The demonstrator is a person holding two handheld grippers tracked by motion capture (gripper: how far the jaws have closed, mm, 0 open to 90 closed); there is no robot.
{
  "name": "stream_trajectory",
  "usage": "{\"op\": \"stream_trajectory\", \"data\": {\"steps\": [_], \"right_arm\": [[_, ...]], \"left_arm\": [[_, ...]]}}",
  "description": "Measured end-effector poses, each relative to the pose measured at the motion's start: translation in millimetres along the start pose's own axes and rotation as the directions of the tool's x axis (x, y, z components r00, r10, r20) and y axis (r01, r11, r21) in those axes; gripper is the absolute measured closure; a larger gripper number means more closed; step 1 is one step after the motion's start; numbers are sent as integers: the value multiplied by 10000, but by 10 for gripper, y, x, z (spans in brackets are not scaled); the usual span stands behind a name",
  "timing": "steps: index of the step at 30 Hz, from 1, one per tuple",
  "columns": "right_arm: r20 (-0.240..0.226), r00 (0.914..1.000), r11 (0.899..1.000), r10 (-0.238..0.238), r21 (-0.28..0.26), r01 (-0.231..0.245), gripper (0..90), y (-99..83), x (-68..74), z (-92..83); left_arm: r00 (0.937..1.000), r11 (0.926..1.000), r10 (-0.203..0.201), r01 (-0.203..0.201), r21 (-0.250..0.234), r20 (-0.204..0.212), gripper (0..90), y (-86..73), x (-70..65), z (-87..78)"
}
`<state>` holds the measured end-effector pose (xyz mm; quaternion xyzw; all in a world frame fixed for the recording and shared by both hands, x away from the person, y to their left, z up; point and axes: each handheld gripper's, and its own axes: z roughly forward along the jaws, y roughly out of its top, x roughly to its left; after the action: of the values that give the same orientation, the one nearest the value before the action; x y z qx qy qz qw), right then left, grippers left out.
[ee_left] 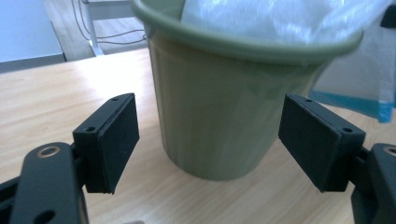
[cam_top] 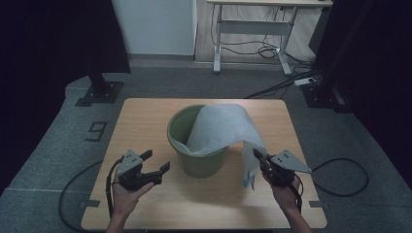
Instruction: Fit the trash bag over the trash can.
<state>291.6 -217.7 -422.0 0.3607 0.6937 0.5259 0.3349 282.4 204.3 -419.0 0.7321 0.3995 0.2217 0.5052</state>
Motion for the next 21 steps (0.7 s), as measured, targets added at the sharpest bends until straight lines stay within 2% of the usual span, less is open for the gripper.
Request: {"op": "stream_trajectory", "data": {"steps": [3,4,8,15,21], "right_arm": [[-93,10000,10000,10,13,-10,883,82,3,17],[-93,10000,10000,10,13,-10,883,82,3,17],[-210,9996,9997,-174,152,177,883,210,58,64],[-606,9967,9985,-541,-149,533,883,437,151,96],[-744,9951,9979,-645,-41,643,883,511,203,145]], "left_arm": [[9998,10000,-47,46,-87,-183,202,144,-27,27],[9998,10000,-47,46,-87,-183,203,144,-27,27],[9988,9992,-336,327,-239,-358,204,300,-66,92],[9999,9992,-120,123,-381,72,206,472,-204,234],[9993,9993,-41,54,-378,361,200,527,-307,334]]}}
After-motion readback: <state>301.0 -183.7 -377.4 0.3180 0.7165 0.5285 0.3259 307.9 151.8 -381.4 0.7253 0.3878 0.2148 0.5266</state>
